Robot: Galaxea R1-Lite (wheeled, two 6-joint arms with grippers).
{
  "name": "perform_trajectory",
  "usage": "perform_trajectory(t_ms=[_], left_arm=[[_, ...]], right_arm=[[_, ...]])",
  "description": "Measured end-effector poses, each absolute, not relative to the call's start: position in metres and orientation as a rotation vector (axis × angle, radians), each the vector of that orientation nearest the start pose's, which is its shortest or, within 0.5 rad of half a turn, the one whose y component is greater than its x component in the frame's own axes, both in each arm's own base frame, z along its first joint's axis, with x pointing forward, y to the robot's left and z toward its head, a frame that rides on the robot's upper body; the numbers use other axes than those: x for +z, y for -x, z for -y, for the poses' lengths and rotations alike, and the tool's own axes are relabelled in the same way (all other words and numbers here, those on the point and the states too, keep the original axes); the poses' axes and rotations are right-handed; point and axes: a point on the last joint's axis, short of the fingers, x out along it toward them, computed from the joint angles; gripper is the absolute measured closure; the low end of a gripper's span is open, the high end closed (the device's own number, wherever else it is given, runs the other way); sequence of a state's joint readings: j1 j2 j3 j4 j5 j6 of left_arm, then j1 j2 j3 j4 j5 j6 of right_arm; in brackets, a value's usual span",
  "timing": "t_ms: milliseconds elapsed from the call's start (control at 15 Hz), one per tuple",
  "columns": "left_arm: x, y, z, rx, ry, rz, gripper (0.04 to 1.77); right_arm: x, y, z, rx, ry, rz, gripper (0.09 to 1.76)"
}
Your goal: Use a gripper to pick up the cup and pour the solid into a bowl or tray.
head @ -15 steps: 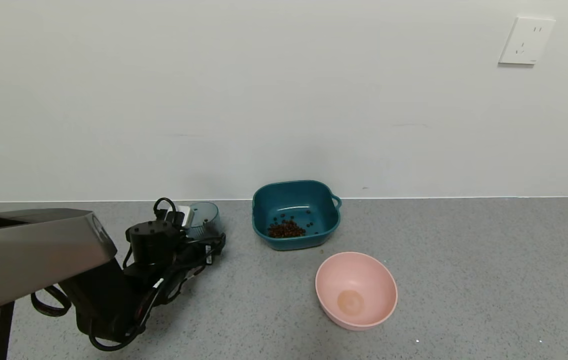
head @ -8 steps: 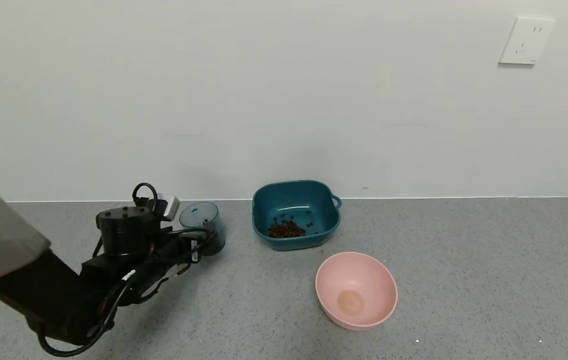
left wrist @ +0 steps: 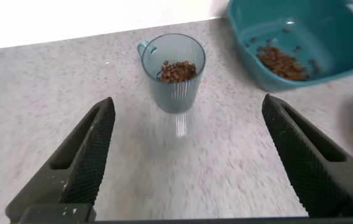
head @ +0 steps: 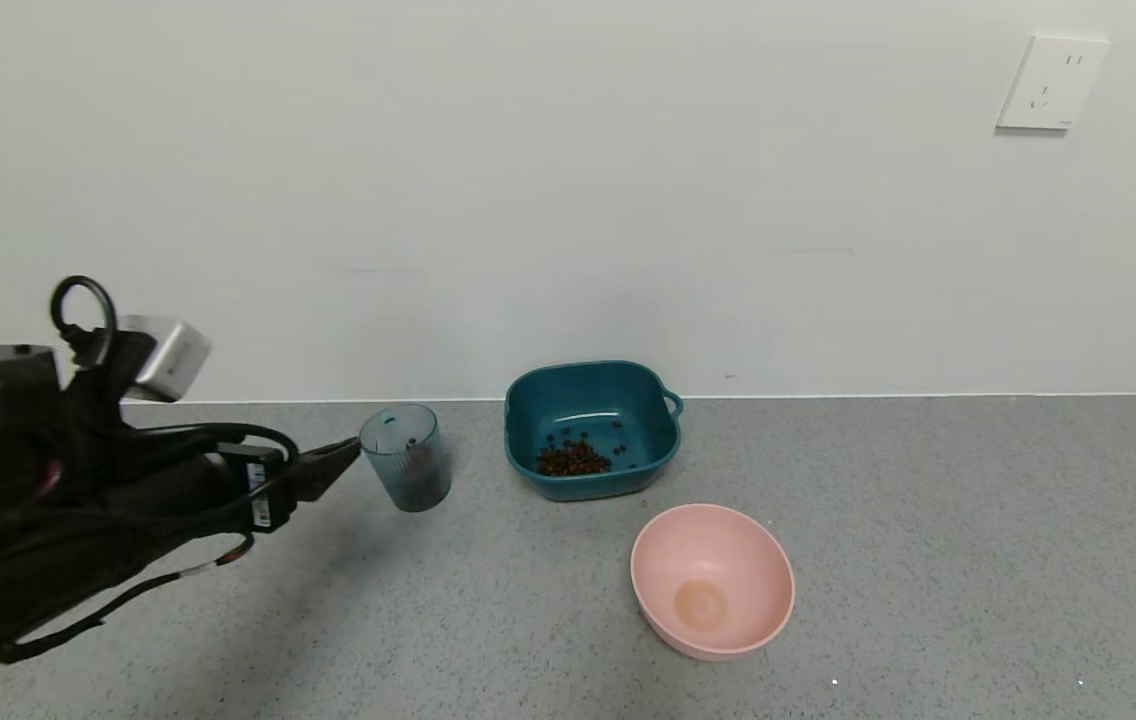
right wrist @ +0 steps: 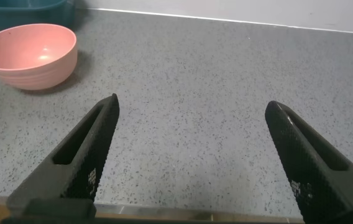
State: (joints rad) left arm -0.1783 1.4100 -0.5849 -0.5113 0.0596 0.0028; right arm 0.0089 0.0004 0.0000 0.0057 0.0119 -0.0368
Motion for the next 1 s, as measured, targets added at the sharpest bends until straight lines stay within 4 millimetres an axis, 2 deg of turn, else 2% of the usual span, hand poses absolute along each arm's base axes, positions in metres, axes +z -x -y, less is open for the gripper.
perform_trajectory(t_ms=[333,600,1000], left_arm=[[0.219,-0.132,0.023,-0.126,-0.038,-0.285,0.11],[0.228,-0.066,0.012,-0.172,-0.029,-0.201,0.10],[0.231,0.002,-0.001,-0.151,-0.016,-0.067,0.10]], right_arm=[[0.075,0.023,0.000,0.018,0.036,-0.009,0.14],[0.074,0.023,0.000,0.008,0.030,-0.013,0.14],[0.074,0.023,0.000,0.006,0.027,-0.011,0.14]])
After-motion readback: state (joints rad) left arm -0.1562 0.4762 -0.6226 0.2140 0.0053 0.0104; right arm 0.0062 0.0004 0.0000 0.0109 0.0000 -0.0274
